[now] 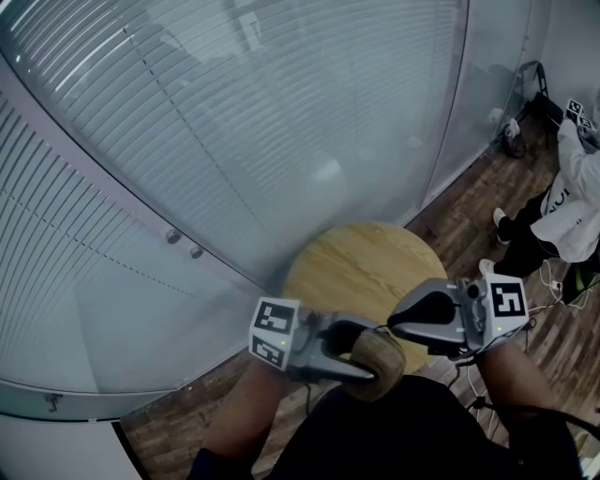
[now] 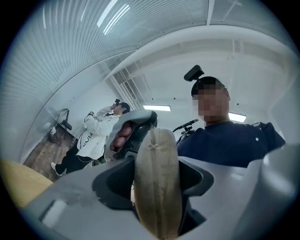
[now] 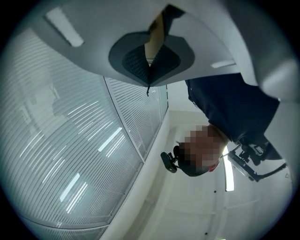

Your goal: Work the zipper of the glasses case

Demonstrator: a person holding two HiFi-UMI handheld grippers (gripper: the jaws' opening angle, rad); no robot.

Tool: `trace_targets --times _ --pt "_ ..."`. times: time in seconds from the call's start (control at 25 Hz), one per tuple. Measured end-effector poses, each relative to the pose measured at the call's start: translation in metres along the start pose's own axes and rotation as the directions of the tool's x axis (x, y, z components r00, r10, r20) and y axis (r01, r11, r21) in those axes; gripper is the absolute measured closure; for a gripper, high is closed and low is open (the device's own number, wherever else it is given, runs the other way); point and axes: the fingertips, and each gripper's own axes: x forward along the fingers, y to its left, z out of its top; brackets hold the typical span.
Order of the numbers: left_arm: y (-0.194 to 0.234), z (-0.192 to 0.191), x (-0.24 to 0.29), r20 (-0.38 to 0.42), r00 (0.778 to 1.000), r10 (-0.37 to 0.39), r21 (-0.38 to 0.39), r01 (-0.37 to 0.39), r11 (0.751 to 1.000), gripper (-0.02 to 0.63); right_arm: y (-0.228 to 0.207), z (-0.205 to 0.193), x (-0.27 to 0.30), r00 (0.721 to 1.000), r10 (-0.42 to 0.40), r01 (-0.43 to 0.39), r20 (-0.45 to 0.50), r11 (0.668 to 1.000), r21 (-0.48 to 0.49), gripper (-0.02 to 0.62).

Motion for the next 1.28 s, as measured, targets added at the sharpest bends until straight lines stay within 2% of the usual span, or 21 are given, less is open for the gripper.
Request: trace_targets --times 0.16,0.4,0.48,0.6,0.68,0.84,0.92,1.08,1.16,1.28 --pt "0.005 -0.007 -0.009 0.095 0.995 0.029 -0.031 -0.026 0.999 0.325 0.001 -0.016 0.005 0.998 -0.005 0.003 -0.069 0.999 -0.032 0.588" --pt "0.009 -0.006 -0.016 0.170 0.985 0.021 -0.063 -0.011 0.998 0.328 0.004 -0.020 0.001 0.999 0.007 -0.008 -0.042 0.999 -0.034 0.588" --pt "0.013 -0.007 -0.020 0.235 0.972 0.013 -0.099 0.011 0.995 0.330 -0.001 -0.025 -0.003 0.998 -0.015 0.013 -0.059 0.999 -0.037 0.588" --pt "0.021 -0.013 -0.026 0.328 0.944 0.013 -0.153 0.039 0.988 0.330 -0.009 -0.039 -0.006 0.988 -0.068 0.059 -0.140 0.996 -0.072 0.588" --pt "0.024 -0.015 -0.027 0.328 0.945 0.022 -0.157 0.031 0.987 0.330 -0.016 -0.045 -0.007 0.983 -0.088 0.078 -0.159 0.995 -0.067 0.588" --pt "0.023 -0.014 -0.025 0.273 0.961 0.041 -0.110 -0.011 0.994 0.330 -0.017 -0.039 -0.008 0.993 -0.049 0.046 -0.103 0.998 -0.033 0.588" --pt "0.025 -0.019 -0.031 0.328 0.944 0.034 -0.131 0.009 0.991 0.330 -0.010 -0.043 -0.004 0.991 -0.029 0.024 -0.128 0.999 -0.045 0.588" --pt "0.033 -0.026 -0.047 0.492 0.870 0.022 -0.180 0.077 0.981 0.333 -0.005 -0.047 -0.010 0.994 0.024 -0.024 -0.109 1.000 0.000 0.589" --pt "0.035 -0.032 -0.054 0.523 0.852 0.036 -0.194 0.078 0.978 0.333 0.006 -0.051 -0.013 0.990 0.063 -0.063 -0.125 0.998 0.008 0.589" --pt "0.040 -0.035 -0.067 0.560 0.826 0.063 -0.203 0.063 0.977 0.332 0.018 -0.066 -0.014 0.971 0.094 -0.099 -0.221 0.995 -0.014 0.589"
